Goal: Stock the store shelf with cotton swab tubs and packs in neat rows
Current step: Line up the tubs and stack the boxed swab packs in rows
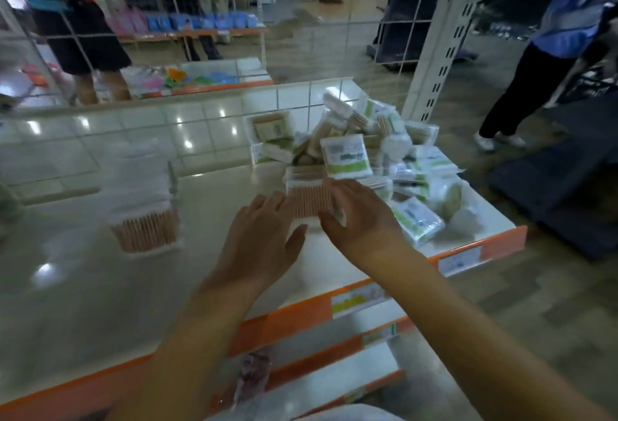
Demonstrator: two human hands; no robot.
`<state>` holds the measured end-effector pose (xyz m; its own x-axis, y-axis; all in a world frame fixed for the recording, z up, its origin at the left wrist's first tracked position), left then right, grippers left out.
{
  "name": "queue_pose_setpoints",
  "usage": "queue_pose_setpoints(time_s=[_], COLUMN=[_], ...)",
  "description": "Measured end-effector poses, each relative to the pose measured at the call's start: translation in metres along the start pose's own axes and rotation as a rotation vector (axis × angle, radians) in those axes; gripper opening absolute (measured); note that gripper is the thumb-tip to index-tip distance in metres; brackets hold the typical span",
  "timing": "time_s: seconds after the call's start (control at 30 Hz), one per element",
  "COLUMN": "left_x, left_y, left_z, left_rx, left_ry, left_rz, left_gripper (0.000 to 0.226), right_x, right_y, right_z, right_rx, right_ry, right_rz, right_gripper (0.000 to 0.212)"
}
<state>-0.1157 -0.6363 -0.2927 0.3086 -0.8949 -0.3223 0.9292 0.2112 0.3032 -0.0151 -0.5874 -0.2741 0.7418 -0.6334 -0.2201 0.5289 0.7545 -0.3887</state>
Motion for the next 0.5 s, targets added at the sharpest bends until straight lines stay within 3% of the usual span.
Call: queue_pose_setpoints(time_s=[0.2, 0.37, 0.5], left_x=[-0.032, -0.052, -0.054], left_y=[0.048, 0.069, 0.071], left_z=[-0.033, -0.061, -0.07], left_rx=[0.099, 0.042, -0.014], left_ry=[0.001, -0.043, -0.001], left_rz=[-0.089, -0.117, -0.134], left_gripper=[0.045, 0.051, 0.068], right_x=[0.014, 0.017, 0.02], right_y=[0.061, 0.093, 0.107], right_z=[0.036, 0.047, 0.047], right_rx=[0.037, -0.017, -0.023], right_ry=[0.094, 0.158, 0.158], right_rz=[-0.122, -0.193, -0.202], right_gripper=[0.045, 0.043, 0.038])
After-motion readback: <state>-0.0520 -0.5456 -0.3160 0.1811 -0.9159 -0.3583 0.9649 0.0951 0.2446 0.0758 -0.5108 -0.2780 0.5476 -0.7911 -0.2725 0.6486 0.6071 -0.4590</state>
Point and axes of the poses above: each hand's wrist, its own x-axis away from the middle knuckle, its own z-axis out of the back of the hand, y = z × x, the point moved 8 cm from there along -x, towards the middle knuckle, and after that the axes turned 13 degrees about z, right-handed, at the moved point
